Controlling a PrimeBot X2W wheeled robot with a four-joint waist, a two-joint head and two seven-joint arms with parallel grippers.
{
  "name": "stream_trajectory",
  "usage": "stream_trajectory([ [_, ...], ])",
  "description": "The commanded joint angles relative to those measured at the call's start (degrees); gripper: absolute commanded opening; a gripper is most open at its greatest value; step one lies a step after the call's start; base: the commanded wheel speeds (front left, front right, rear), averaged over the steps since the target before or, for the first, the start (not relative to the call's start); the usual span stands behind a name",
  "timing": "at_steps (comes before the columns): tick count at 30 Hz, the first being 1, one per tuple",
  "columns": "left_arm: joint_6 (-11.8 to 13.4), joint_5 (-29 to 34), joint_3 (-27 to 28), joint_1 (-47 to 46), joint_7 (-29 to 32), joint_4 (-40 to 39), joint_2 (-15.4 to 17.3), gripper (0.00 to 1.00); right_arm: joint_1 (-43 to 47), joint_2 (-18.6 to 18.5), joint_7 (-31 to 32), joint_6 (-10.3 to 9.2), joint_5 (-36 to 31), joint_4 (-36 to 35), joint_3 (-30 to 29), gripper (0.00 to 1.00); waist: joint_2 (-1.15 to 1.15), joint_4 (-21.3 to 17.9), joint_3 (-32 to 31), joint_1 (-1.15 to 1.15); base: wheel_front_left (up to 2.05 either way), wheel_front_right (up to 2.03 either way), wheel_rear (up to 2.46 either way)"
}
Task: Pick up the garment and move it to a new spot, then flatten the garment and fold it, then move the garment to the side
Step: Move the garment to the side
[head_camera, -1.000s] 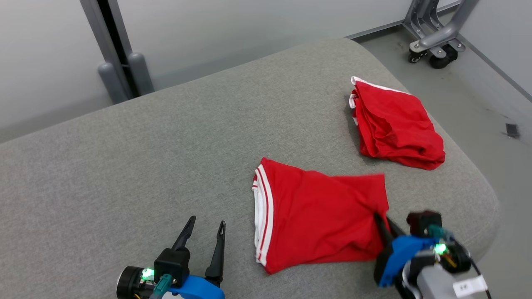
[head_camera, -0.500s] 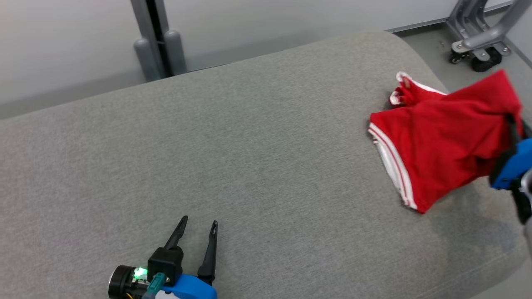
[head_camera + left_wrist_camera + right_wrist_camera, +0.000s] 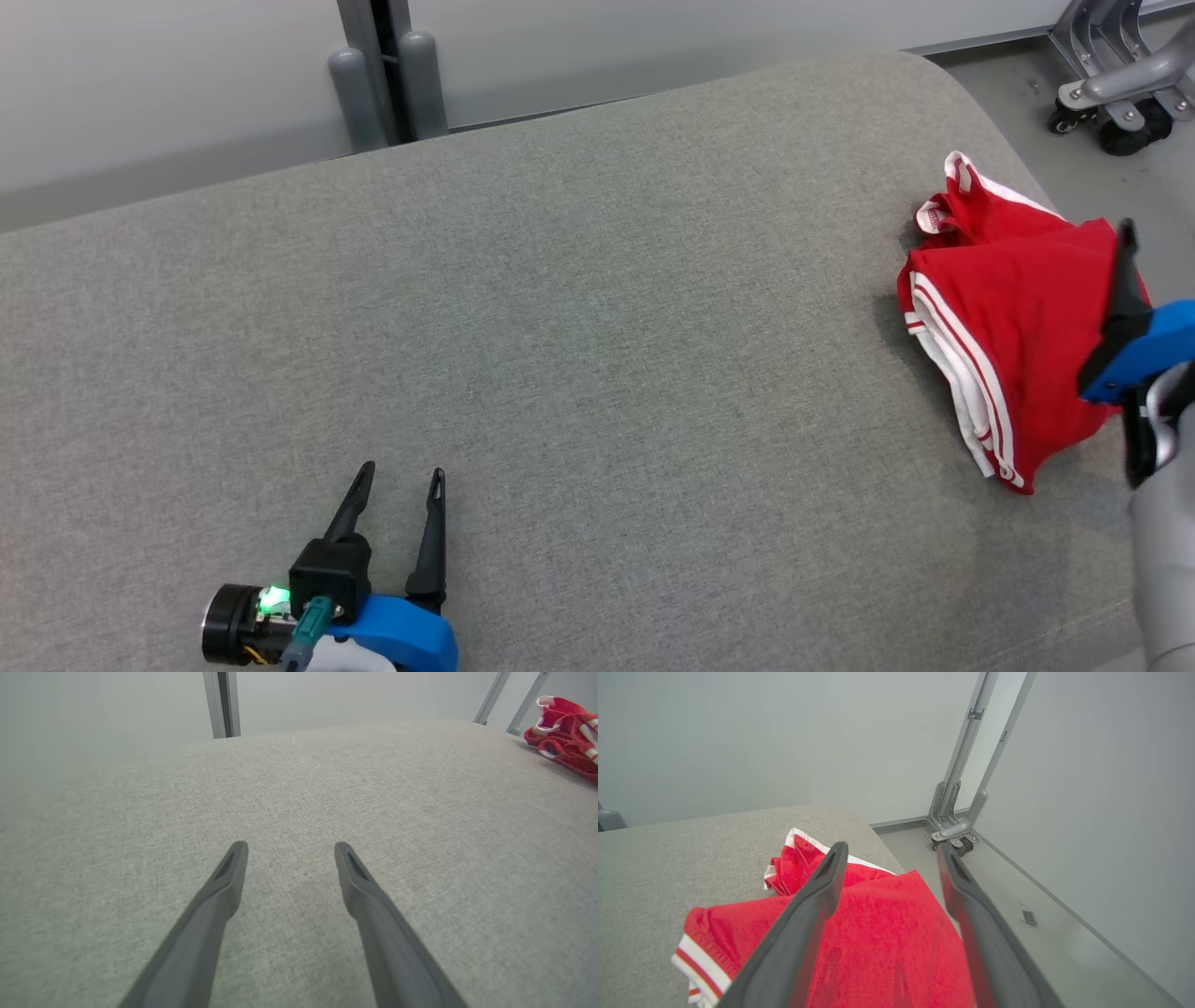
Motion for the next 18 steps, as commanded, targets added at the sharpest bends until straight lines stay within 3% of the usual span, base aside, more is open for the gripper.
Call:
stream_trajectory([
  [1, 0.4, 0.2, 0.7, -0.8, -0.3, -0.5, 0.0, 1.0, 1.6, 2.5, -0.2, 0.0, 0.0, -3.1, 0.4, 1.0, 0.0, 0.2, -0.1, 0.0, 0.0, 0.0, 0.0],
  [4, 1.1, -0.1, 2.1, -0.7, -0.3, -1.0, 0.0, 1.0, 5.7, 6.9, -0.2, -0.01, 1.7, -9.1, 2.9, 1.0, 0.0, 0.9, -0.4, 0.0, 0.0, 0.0, 0.0],
  [8, 2.0, -1.6, 4.8, -0.5, -0.3, -1.2, 0.0, 1.0, 10.7, 9.8, -0.3, 0.0, 5.6, -15.0, 7.6, 1.0, 0.0, 2.3, -0.9, 0.0, 0.0, 0.0, 0.0],
  [18, 2.3, -4.4, 7.2, 0.6, -0.3, -2.3, 0.0, 1.0, 22.6, 10.8, -0.2, -0.01, 17.0, -23.1, 20.6, 1.0, 0.0, 7.8, -2.1, 0.0, 0.0, 0.0, 0.0],
])
